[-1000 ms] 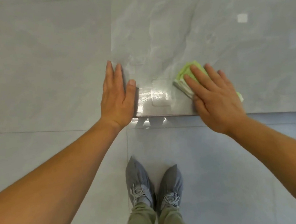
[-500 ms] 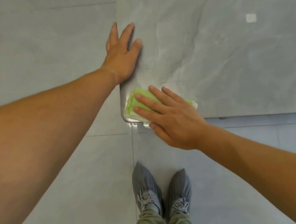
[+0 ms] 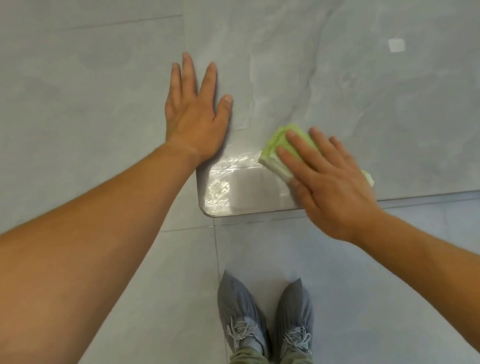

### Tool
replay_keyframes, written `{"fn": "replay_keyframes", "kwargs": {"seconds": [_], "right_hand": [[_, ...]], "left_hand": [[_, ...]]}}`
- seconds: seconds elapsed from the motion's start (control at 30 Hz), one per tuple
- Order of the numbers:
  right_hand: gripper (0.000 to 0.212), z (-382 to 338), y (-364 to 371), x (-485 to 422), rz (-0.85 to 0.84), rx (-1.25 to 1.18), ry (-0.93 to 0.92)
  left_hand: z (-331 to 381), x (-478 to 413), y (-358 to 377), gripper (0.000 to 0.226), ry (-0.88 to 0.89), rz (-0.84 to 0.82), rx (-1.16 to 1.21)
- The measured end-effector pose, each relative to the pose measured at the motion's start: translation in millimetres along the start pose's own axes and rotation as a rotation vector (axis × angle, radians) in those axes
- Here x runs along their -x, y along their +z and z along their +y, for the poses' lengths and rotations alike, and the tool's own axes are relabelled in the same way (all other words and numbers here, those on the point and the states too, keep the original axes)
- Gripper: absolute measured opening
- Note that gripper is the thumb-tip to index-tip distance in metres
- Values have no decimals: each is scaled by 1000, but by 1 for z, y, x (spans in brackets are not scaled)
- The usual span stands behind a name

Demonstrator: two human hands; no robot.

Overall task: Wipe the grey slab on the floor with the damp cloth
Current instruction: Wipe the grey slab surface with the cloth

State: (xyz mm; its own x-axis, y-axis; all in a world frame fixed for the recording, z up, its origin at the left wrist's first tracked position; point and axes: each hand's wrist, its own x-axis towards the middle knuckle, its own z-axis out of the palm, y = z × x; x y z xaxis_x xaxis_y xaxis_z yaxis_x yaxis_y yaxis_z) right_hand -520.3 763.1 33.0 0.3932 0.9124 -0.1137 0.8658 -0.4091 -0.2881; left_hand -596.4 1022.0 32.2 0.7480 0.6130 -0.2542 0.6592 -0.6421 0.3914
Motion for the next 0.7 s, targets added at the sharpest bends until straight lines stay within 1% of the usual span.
{"fn": "replay_keyframes", "kwargs": {"seconds": [0.07,0.13,0.17,0.2,0.23,0.27,0.33,0.37,0.4,0.43,0.53,0.6,0.67,0.7], "right_hand": [[54,36,-13,5,65,-31,256],[58,56,-22,0,106,-42,495],[60,55,-23,-5,115,-45,590],[62,47,-23,-9,119,-47,630],[62,37,-22,-8,112,-53,587],[60,28,-20,-3,86,-62,452],[56,24,-16,19,-45,-39,61],[54,33,-18,27,-107,-18,-77],[52,47,-22,30,-125,-10,-124],[52,60,-25,30,-113,-13,-85],[55,81,-38,24,-30,-94,235],[55,79,-47,23,15,-313,336],[52,77,-57,27,132,-580,482],[51,79,-61,32,197,-611,575]], "left_hand": [[3,5,1,65,48,1,-53],[8,11,4,64,103,-4,-101],[10,14,5,64,128,-7,-130],[14,17,6,63,151,-14,-151],[18,21,7,63,167,-21,-165],[23,26,8,62,179,-25,-173],[34,41,10,58,206,-44,-178],[39,50,12,57,222,-62,-177],[45,59,13,55,233,-79,-169],[50,66,13,53,238,-95,-151],[74,77,11,49,253,-113,-49],[97,75,11,44,263,-136,18],[122,69,14,46,234,-180,124],[134,65,16,49,213,-196,173]]}}
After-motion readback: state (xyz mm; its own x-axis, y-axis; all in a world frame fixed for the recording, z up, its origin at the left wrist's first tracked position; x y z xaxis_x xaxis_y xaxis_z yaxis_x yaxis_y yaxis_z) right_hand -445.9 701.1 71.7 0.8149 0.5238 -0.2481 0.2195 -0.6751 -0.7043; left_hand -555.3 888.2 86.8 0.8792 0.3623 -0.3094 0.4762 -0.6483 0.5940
